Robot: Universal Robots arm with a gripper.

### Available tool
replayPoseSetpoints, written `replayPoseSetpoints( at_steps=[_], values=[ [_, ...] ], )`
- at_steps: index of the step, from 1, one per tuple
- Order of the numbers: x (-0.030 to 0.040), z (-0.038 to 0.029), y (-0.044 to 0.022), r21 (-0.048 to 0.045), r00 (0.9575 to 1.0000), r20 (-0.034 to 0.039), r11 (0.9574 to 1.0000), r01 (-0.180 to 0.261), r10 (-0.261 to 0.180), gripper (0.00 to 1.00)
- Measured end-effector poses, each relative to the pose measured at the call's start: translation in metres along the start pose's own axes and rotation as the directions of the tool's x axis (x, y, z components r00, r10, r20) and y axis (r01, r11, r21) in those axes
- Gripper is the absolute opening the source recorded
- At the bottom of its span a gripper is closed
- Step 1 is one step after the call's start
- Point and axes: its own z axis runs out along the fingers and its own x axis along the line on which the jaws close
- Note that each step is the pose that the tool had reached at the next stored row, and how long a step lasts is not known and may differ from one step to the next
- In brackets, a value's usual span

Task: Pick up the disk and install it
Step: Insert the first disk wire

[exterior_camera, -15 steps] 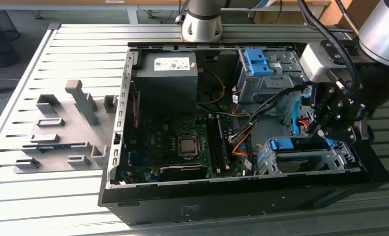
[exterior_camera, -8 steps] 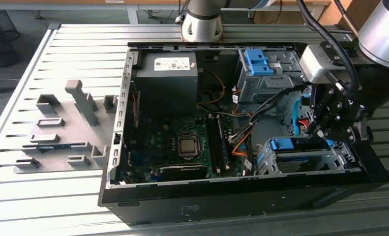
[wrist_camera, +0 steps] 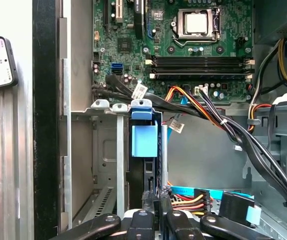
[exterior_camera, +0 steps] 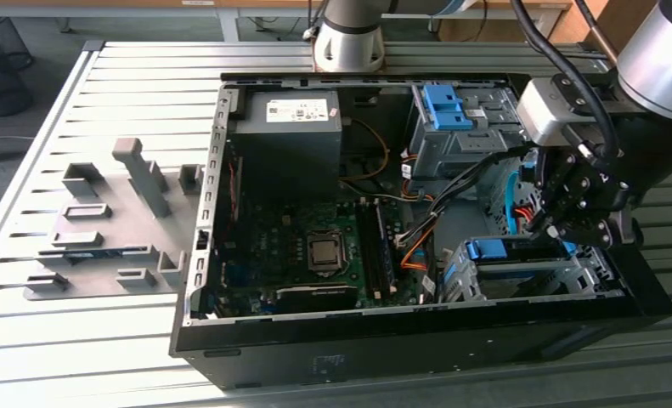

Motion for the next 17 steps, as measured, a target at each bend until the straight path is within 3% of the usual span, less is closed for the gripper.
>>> replayPoseSetpoints(
  at_steps=[7,17],
  values=[
    [0.0,0.0003,0.0,0.0,1.0,0.0007,1.0,0.0,0.0,0.16],
    [0.0,-0.0057,0.0,-0.0001,1.0,0.0008,1.0,0.0,0.0,0.16]
  ],
)
